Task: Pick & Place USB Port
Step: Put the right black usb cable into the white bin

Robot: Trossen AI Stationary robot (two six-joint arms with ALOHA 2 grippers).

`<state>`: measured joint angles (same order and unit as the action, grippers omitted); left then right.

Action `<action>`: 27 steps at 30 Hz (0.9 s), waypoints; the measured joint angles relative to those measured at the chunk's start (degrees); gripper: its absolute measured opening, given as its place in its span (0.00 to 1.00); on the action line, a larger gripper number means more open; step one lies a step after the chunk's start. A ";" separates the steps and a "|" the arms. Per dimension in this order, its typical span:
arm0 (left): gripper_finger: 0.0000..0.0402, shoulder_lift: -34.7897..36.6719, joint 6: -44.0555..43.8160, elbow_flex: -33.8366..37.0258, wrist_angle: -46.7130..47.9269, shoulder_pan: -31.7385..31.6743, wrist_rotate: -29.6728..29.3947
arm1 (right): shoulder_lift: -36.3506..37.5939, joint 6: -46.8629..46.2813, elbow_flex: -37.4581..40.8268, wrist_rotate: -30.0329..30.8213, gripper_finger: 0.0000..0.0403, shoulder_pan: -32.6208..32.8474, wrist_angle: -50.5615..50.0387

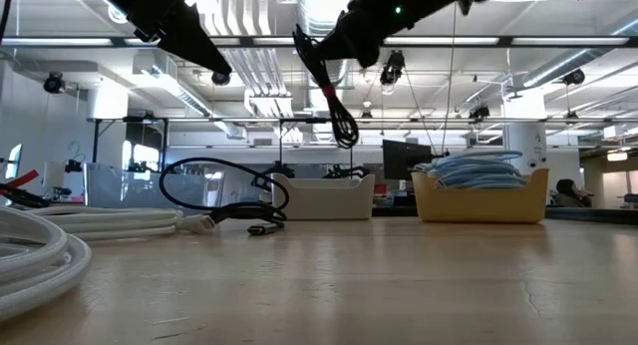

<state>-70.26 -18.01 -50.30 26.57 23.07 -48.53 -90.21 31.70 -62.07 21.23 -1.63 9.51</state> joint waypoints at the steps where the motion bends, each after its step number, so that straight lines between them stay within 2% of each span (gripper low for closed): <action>1: 0.33 0.00 0.01 0.00 0.00 0.00 0.00 | 0.00 0.46 1.34 0.00 0.03 -0.94 3.64; 5: 0.33 0.00 0.00 0.00 -0.01 0.00 0.00 | -0.02 1.63 6.25 0.00 0.03 -4.00 17.09; 8: 0.33 0.00 -0.01 0.00 0.00 0.00 0.00 | 0.00 1.53 9.10 -0.06 0.03 -5.72 22.63; 21: 0.33 0.00 -0.01 0.00 -0.65 0.00 0.02 | -0.03 -6.75 12.99 -0.69 0.03 -12.21 27.12; 27: 0.33 0.00 0.01 0.00 -1.55 -0.02 0.02 | -6.79 -7.60 9.26 -1.62 0.03 -12.82 29.20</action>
<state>-70.26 -18.00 -50.30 25.02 23.05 -48.51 -97.01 24.10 -52.81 19.62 -14.46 38.71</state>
